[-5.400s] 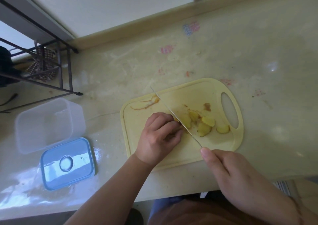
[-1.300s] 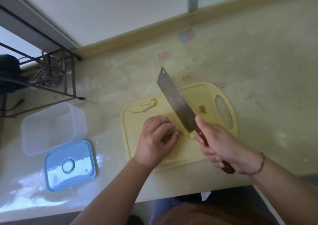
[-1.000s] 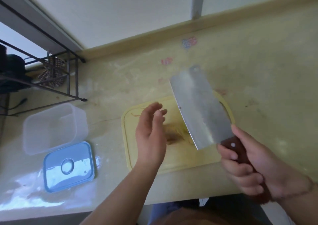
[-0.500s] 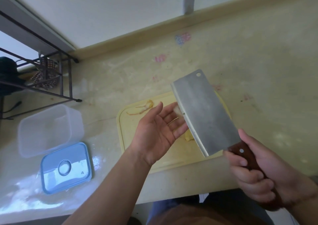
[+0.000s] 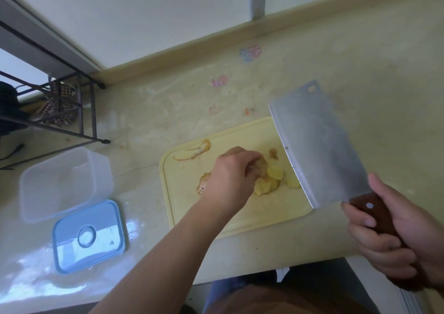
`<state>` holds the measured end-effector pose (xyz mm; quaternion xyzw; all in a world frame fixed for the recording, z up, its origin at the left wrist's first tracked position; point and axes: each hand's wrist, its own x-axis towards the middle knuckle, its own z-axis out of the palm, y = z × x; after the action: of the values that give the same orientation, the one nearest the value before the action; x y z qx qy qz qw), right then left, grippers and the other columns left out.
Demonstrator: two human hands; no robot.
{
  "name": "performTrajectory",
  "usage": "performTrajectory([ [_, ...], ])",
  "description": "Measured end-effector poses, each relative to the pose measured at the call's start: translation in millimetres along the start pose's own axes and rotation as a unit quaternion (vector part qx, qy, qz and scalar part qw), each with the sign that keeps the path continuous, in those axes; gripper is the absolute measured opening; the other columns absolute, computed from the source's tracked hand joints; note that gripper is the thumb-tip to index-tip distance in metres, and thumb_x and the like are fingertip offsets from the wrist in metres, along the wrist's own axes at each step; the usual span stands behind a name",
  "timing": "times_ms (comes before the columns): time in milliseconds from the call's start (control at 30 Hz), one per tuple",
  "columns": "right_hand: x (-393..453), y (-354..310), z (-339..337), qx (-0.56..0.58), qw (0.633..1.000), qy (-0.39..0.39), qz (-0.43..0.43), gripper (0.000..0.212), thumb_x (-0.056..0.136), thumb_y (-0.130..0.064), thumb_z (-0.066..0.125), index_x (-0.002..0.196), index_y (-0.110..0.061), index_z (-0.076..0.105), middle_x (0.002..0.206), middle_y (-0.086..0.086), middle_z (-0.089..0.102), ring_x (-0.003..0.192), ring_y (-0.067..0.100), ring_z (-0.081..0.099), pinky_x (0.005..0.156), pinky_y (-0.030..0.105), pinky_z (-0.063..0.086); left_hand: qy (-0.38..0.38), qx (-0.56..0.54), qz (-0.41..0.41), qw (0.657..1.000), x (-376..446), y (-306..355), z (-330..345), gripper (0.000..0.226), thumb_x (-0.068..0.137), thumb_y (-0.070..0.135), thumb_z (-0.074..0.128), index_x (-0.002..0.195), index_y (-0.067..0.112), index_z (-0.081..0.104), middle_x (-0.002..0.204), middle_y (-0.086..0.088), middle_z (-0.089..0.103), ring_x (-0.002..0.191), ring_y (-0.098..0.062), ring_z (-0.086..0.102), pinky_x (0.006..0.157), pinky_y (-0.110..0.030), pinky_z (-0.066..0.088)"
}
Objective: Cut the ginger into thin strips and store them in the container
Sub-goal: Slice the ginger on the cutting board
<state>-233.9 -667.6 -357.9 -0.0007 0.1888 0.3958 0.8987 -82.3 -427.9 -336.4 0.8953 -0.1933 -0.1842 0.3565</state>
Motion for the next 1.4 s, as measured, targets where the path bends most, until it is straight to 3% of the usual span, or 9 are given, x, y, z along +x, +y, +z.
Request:
performTrajectory([
  [133, 0, 2, 2, -0.047, 0.996, 0.071, -0.032, 0.065, 0.097, -0.071, 0.035, 0.084, -0.009, 0.044, 0.058, 0.006, 0.046, 0.043, 0.010, 0.044, 0.044, 0.025, 0.039, 0.022, 0.046, 0.008, 0.999, 2, -12, -1, 0.027, 0.085, 0.001, 0.066, 0.107, 0.014, 0.076, 0.085, 0.002, 0.066, 0.071, -0.012, 0.053, 0.069, -0.030, 0.050],
  [267, 0, 6, 22, -0.155, 0.969, 0.185, -0.052, 0.070, 0.077, -0.077, 0.064, 0.070, -0.012, 0.039, 0.046, 0.001, 0.027, 0.033, 0.003, 0.025, 0.036, 0.018, 0.030, 0.033, 0.003, 0.012, 0.999, 5, -9, -4, 0.017, 0.083, 0.005, 0.070, 0.088, 0.019, 0.077, 0.078, 0.008, 0.067, 0.069, -0.004, 0.056, 0.065, -0.013, 0.042],
  [400, 2, 7, 17, -0.113, 0.984, 0.136, -0.036, 0.065, 0.091, -0.074, 0.047, 0.077, -0.011, 0.044, 0.051, 0.002, 0.039, 0.036, 0.008, 0.036, 0.037, 0.022, 0.032, 0.115, -0.011, 0.106, 0.988, 6, -14, -11, 0.010, 0.082, 0.007, 0.075, 0.088, 0.014, 0.080, 0.082, 0.006, 0.073, 0.075, 0.005, 0.061, 0.069, -0.005, 0.043],
  [467, 1, 7, 17, -0.090, 0.987, 0.128, -0.046, 0.064, 0.095, -0.072, 0.039, 0.081, -0.010, 0.046, 0.055, 0.004, 0.044, 0.039, 0.011, 0.042, 0.038, 0.026, 0.033, 0.129, 0.004, 0.165, 0.978, 6, -21, -14, 0.011, 0.081, 0.006, 0.075, 0.089, 0.012, 0.081, 0.086, 0.002, 0.076, 0.078, -0.003, 0.067, 0.069, -0.013, 0.051],
  [567, 0, 8, 27, -0.143, 0.968, 0.200, -0.044, 0.069, 0.078, -0.075, 0.064, 0.070, -0.011, 0.042, 0.046, 0.002, 0.029, 0.032, 0.005, 0.027, 0.036, 0.019, 0.030, 0.103, 0.057, 0.212, 0.970, 6, -30, -15, 0.017, 0.078, 0.001, 0.075, 0.090, 0.012, 0.081, 0.090, 0.001, 0.077, 0.081, -0.019, 0.072, 0.066, -0.030, 0.058],
  [767, 7, 14, 49, -0.175, 0.947, 0.264, -0.048, 0.074, 0.067, -0.077, 0.072, 0.068, -0.011, 0.038, 0.047, 0.002, 0.022, 0.034, 0.002, 0.021, 0.037, 0.017, 0.030, 0.057, 0.112, 0.175, 0.977, -7, -42, -17, 0.042, 0.080, 0.007, 0.053, 0.114, 0.014, 0.074, 0.104, 0.002, 0.074, 0.096, -0.022, 0.066, 0.083, -0.043, 0.053],
  [900, 21, 23, 66, -0.296, 0.888, 0.349, -0.052, 0.075, 0.059, -0.083, 0.060, 0.066, -0.010, 0.041, 0.051, 0.007, 0.020, 0.036, 0.006, 0.017, 0.039, 0.017, 0.028, 0.140, 0.040, 0.107, 0.984, -24, -49, -26, 0.029, 0.087, 0.024, 0.062, 0.111, 0.009, 0.070, 0.107, -0.001, 0.069, 0.103, -0.015, 0.061, 0.086, -0.033, 0.053],
  [1167, 76, 61, 82, -0.628, 0.668, 0.387, -0.100, 0.081, 0.076, -0.088, 0.025, 0.068, -0.008, 0.036, 0.049, -0.005, 0.031, 0.040, 0.007, 0.029, 0.043, 0.019, 0.027, 0.110, 0.080, 0.173, 0.976, -40, -78, -11, 0.035, 0.076, 0.024, 0.082, 0.103, 0.006, 0.070, 0.106, -0.003, 0.067, 0.099, -0.023, 0.058, 0.090, -0.033, 0.049],
  [1400, 94, 63, 70, -0.670, 0.624, 0.397, -0.072, 0.085, 0.065, -0.096, 0.021, 0.065, -0.013, 0.037, 0.048, -0.005, 0.034, 0.045, 0.007, 0.032, 0.054, 0.028, 0.031, 0.172, 0.096, 0.177, 0.964, -45, -76, 3, 0.024, 0.074, 0.012, 0.082, 0.095, 0.005, 0.074, 0.104, -0.006, 0.069, 0.099, -0.030, 0.062, 0.089, -0.042, 0.051],
])
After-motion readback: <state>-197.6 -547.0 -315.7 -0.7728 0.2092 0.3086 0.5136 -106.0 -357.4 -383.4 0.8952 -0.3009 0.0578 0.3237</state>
